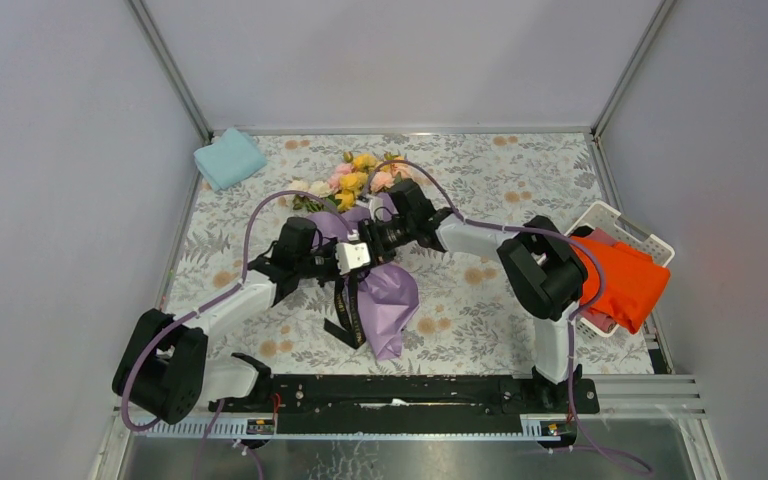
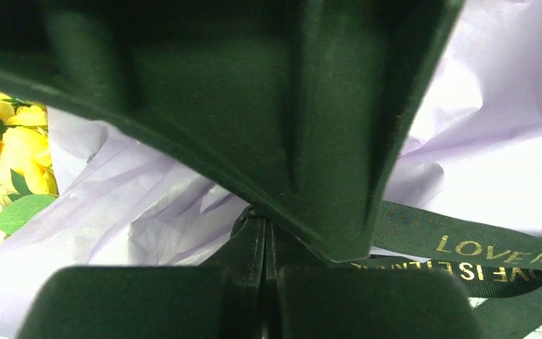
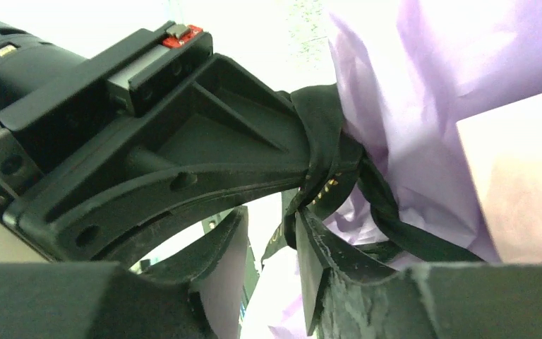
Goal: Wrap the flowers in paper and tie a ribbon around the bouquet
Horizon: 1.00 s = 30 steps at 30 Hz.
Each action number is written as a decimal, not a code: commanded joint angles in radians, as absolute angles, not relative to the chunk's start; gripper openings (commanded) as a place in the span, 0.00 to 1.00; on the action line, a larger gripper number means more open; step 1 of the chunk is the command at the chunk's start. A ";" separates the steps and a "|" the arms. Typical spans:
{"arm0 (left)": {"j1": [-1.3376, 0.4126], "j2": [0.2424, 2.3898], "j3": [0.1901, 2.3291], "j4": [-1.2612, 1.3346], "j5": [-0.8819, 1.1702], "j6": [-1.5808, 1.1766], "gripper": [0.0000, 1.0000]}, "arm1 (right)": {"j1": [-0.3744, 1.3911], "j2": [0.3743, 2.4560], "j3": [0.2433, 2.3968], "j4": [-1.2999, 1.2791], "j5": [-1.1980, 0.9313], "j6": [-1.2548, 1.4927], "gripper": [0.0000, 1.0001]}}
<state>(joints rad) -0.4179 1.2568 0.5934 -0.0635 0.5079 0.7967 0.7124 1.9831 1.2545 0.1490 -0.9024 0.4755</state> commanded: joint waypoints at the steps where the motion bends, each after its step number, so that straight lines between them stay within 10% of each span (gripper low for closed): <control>1: -0.411 1.264 0.572 0.044 0.512 0.788 0.00 | 0.688 1.919 1.390 -0.107 -0.838 0.291 0.42; 6: -0.408 1.259 0.563 0.045 0.528 0.796 0.00 | 0.638 1.885 1.455 -0.207 -0.814 0.236 0.45; 16: -0.408 1.248 0.563 0.050 0.527 0.793 0.00 | 0.653 2.039 1.540 -0.223 -0.737 0.254 0.19; 30: -0.407 1.241 0.559 0.066 0.534 0.790 0.00 | 0.717 2.105 1.542 -0.198 -0.869 0.274 0.27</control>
<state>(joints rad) -0.4118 1.2533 0.5694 -0.0063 0.5140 0.7952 0.7006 2.1166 1.5333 -0.2344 -0.7837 0.2565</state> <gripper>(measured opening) 0.006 0.259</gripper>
